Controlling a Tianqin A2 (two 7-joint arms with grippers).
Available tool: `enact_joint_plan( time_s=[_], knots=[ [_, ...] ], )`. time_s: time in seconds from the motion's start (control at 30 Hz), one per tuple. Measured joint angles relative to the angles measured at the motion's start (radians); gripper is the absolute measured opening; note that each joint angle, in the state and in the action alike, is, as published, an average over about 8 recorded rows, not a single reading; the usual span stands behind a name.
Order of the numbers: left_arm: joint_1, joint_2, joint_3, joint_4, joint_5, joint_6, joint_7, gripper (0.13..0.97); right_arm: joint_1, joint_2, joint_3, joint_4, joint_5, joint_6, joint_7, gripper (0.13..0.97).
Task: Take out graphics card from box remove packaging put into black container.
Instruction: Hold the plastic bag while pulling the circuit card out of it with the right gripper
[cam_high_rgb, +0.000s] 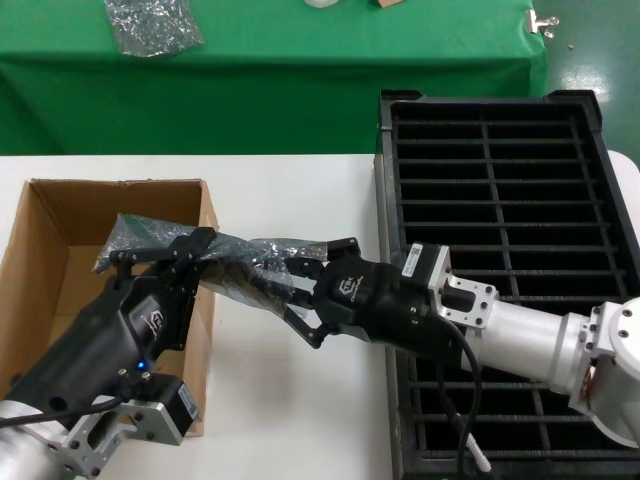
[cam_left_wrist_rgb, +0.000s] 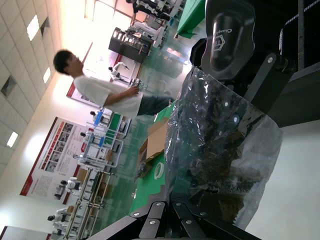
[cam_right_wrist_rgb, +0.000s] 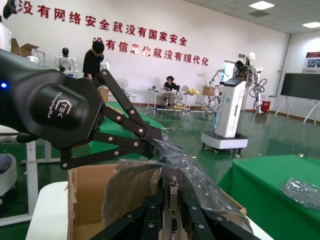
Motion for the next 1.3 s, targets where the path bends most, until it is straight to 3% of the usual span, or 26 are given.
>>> enact_joint_plan(
  time_s=[0.27, 0.47, 0.97, 1.3],
  knots=[
    [0.000, 0.000, 0.000, 0.000, 0.000, 0.000, 0.000, 0.139, -0.011, 0.005, 0.006, 0.021, 0.001, 0.006, 0.013, 0.191],
    [0.000, 0.000, 0.000, 0.000, 0.000, 0.000, 0.000, 0.139, -0.051, 0.065, 0.018, 0.133, -0.002, 0.016, 0.067, 0.189],
    [0.000, 0.000, 0.000, 0.000, 0.000, 0.000, 0.000, 0.139, -0.189, 0.315, 0.121, 0.517, -0.026, 0.094, 0.216, 0.188],
    [0.000, 0.000, 0.000, 0.000, 0.000, 0.000, 0.000, 0.139, -0.310, 0.544, 0.245, 0.764, -0.097, 0.175, 0.366, 0.188]
  ],
)
